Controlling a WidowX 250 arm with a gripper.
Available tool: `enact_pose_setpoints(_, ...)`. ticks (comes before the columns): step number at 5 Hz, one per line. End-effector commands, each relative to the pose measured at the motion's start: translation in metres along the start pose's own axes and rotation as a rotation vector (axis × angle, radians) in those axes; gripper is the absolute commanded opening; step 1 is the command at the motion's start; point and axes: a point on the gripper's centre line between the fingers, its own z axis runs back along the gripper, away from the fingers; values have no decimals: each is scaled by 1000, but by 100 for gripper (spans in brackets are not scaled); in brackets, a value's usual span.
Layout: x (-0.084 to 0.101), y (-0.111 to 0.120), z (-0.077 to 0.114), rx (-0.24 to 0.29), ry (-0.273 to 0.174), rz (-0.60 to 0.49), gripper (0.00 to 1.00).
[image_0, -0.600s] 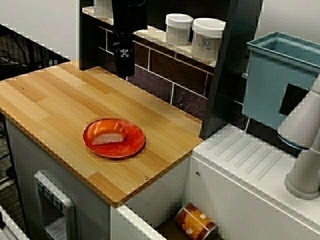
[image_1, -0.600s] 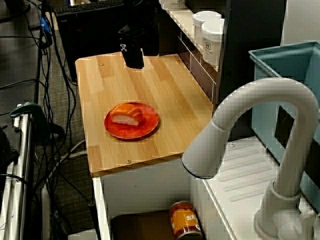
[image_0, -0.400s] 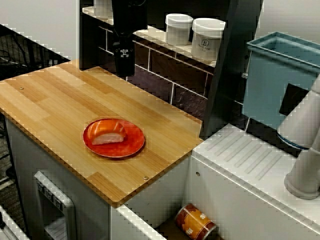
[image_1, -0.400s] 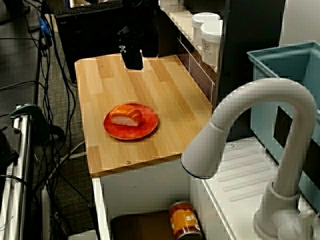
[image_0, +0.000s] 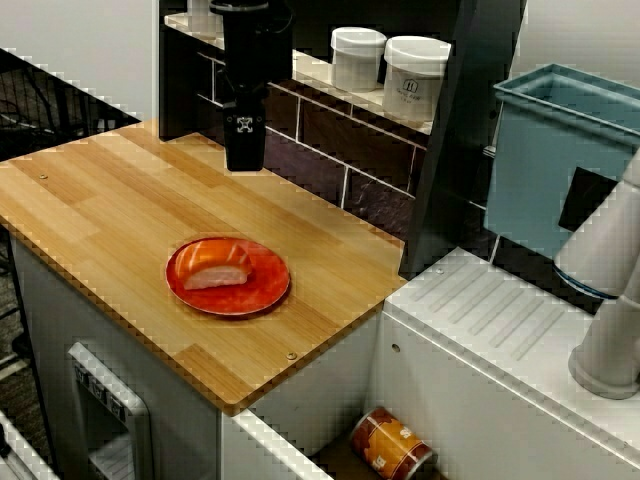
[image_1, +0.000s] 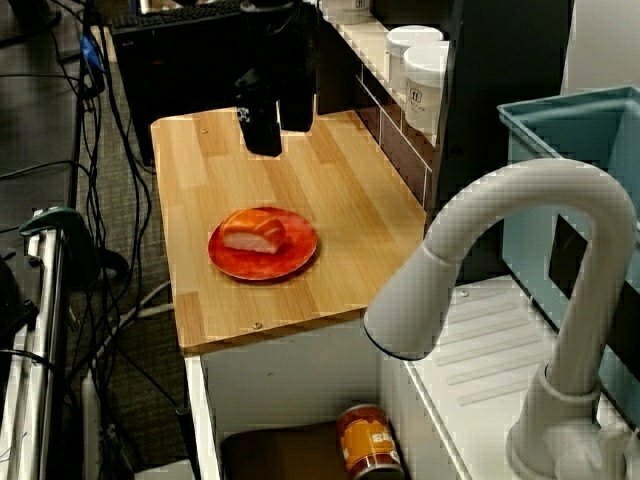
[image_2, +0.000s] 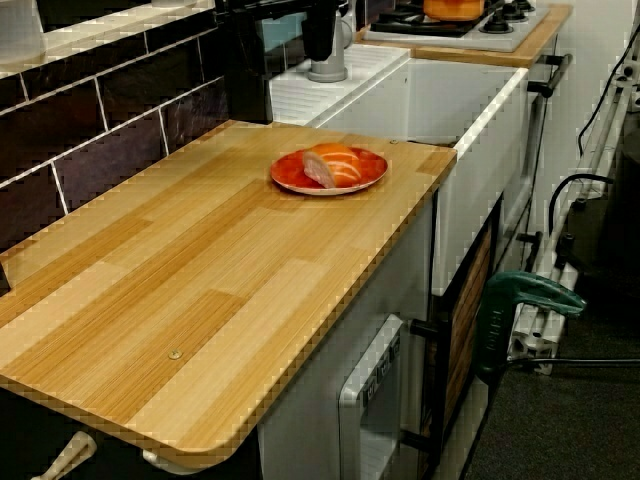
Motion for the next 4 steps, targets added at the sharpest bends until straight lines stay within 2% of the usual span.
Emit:
enact_pose_setpoints(1, -13, -6, -2, 30, -1, 58, 100)
enact_pose_setpoints(2, -15, -22, -5, 45, -22, 77, 100)
enact_pose_setpoints(3, -12, -27, -2, 42, -66, 112, 100)
enact_pose_setpoints(4, -12, -25, -6, 37, -75, 174, 100)
